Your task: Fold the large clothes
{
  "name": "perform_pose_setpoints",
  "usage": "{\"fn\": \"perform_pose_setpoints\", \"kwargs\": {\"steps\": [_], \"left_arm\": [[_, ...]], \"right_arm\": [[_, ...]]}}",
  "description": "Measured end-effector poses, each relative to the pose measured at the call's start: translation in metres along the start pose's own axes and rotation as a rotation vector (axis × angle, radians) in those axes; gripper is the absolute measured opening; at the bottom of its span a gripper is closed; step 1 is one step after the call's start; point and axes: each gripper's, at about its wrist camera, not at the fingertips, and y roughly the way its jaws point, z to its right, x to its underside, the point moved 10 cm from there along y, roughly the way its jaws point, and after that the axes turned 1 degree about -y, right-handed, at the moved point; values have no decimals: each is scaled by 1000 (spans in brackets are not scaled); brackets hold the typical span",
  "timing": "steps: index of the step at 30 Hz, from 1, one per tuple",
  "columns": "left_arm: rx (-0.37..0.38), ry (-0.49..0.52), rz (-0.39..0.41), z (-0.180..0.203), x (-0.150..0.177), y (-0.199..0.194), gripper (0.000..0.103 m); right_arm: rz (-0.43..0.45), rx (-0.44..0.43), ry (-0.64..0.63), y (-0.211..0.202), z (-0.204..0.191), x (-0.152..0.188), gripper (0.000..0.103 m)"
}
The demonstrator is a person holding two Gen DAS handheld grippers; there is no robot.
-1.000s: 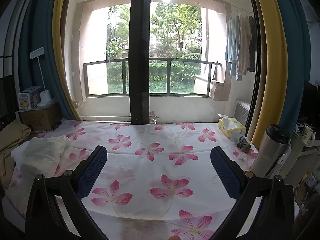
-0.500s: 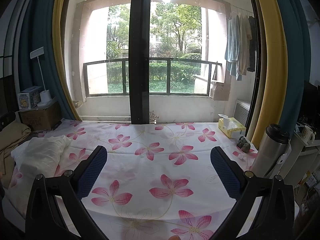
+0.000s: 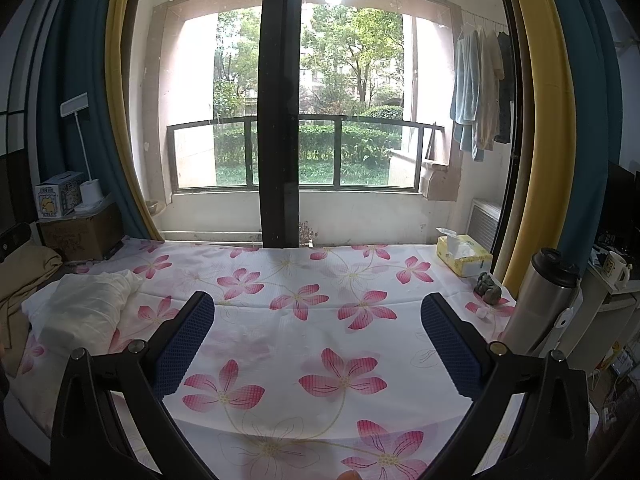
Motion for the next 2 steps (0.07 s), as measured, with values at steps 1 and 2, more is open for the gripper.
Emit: {"fn": "perform_pose_setpoints", "kwargs": {"steps": [1, 2], "left_arm": [[-2, 1, 0, 0, 0, 0, 87], [-1, 1, 0, -1, 0, 0, 87]], "right_arm": [[0, 0, 1, 0, 0, 0, 102], [-1, 0, 1, 0, 0, 0, 102]]}}
